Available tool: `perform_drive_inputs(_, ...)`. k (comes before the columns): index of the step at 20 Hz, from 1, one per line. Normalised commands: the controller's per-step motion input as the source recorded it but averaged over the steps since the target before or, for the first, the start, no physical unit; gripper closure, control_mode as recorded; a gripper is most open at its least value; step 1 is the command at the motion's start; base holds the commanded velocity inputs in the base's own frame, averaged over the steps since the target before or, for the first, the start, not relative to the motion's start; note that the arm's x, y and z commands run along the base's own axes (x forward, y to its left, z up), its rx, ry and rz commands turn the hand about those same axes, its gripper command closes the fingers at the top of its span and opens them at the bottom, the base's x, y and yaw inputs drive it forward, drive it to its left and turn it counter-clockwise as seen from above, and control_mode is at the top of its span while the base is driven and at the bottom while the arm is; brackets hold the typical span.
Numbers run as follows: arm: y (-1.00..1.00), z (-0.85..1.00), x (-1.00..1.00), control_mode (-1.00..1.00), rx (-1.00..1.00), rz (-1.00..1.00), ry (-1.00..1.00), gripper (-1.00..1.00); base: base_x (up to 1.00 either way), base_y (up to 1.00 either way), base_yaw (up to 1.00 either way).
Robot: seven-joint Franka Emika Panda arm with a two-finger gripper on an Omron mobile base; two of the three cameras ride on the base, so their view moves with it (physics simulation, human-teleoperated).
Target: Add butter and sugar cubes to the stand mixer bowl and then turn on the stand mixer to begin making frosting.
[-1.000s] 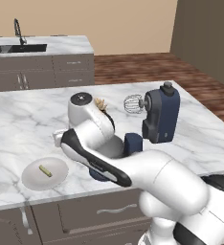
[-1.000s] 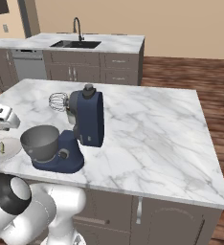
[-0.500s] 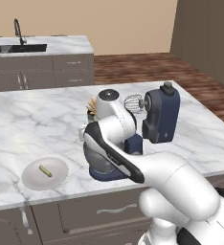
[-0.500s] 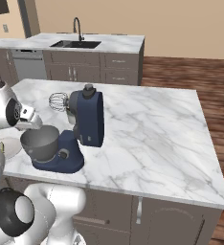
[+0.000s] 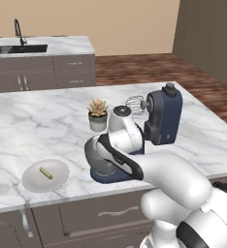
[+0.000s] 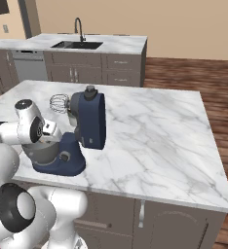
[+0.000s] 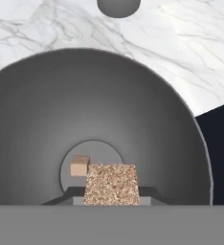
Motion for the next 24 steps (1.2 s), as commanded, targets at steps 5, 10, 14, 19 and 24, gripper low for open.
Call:
perform_drive_inputs(5, 0.0, -0.12, 0.21, -1.0, 0.0, -0.02, 0.01, 1.0, 0.0, 0.0, 0.0)
perform_drive_inputs(10, 0.0, 0.0, 0.05, -1.0, 0.0, 0.0, 0.0, -1.0, 0.0, 0.0, 0.0)
perform_drive_inputs(14, 0.0, 0.0, 0.01, -1.0, 0.0, 0.0, 0.0, -1.0, 0.0, 0.0, 0.0)
perform_drive_inputs(19, 0.0, -0.01, 0.0, -1.0, 0.0, 0.0, 0.0, -1.0, 0.0, 0.0, 0.0)
perform_drive_inputs(24, 0.13, 0.31, -0.01, -1.0, 0.0, 0.0, 0.0, -1.0, 0.0, 0.0, 0.0)
